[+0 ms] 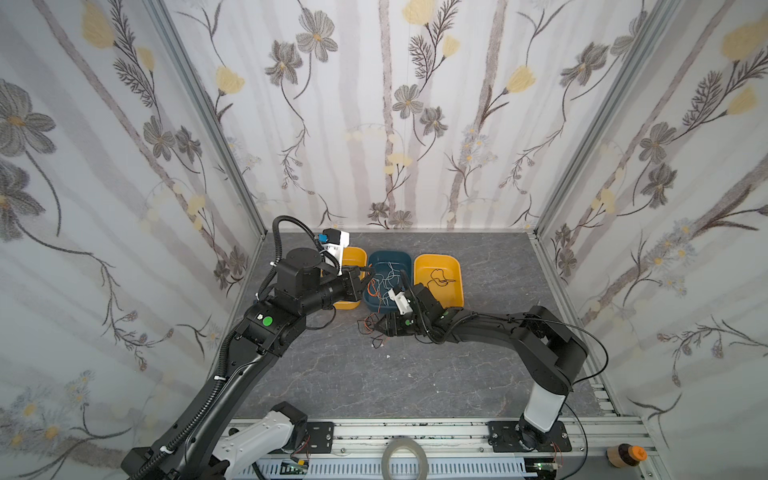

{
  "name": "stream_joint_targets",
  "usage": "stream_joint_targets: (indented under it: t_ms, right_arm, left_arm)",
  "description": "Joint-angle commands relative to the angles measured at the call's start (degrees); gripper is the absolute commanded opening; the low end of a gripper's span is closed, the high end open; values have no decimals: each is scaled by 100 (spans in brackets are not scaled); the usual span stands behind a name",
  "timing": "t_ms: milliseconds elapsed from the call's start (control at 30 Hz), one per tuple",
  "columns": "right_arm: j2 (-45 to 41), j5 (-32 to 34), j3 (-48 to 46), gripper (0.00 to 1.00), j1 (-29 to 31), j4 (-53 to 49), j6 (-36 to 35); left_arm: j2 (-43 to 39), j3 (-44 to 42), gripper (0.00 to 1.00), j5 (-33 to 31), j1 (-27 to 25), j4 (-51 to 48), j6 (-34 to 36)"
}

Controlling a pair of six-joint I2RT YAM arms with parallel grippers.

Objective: Untangle the cables

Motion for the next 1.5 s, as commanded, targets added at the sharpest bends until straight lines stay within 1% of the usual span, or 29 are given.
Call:
stream_joint_targets:
  t_ms: [0, 300, 467, 600, 667, 767, 1000, 1100, 1267, 1467]
  right_arm:
    - [235, -346, 182, 61, 33, 607, 226]
    - [855, -34, 551, 61, 108, 341, 376]
    - [1101, 55, 838, 56, 187, 15, 342]
    - [1179, 171, 961, 55, 231, -382, 272]
    - [1230, 183, 1012, 52, 247, -585, 235]
    - [1161, 212, 867, 38, 250, -551, 282]
    - [702, 371, 533, 15, 190, -697, 259]
    - [402, 462, 325, 8, 138, -843, 212]
    - [-288, 775, -288, 3, 35, -1193, 192]
    - [-1453, 1085, -1076, 1, -66, -1968, 70]
  left_arm:
    - [-99, 65, 0, 1, -4, 164, -84]
    - [-330, 106, 0, -52, -12, 147, -135]
    - [-363, 184, 0, 19, -22, 235, -214]
    - [-394, 253, 0, 44, -21, 311, -267]
    - [-390, 286, 0, 61, -22, 370, -284]
    - [-367, 345, 0, 122, -21, 425, -308]
    - [-366, 434, 0, 278, -21, 540, -359]
    - [-414, 429, 0, 300, -21, 575, -369]
    - [-467, 563, 0, 114, -8, 351, -199]
    - [-532, 600, 0, -130, -4, 232, -58]
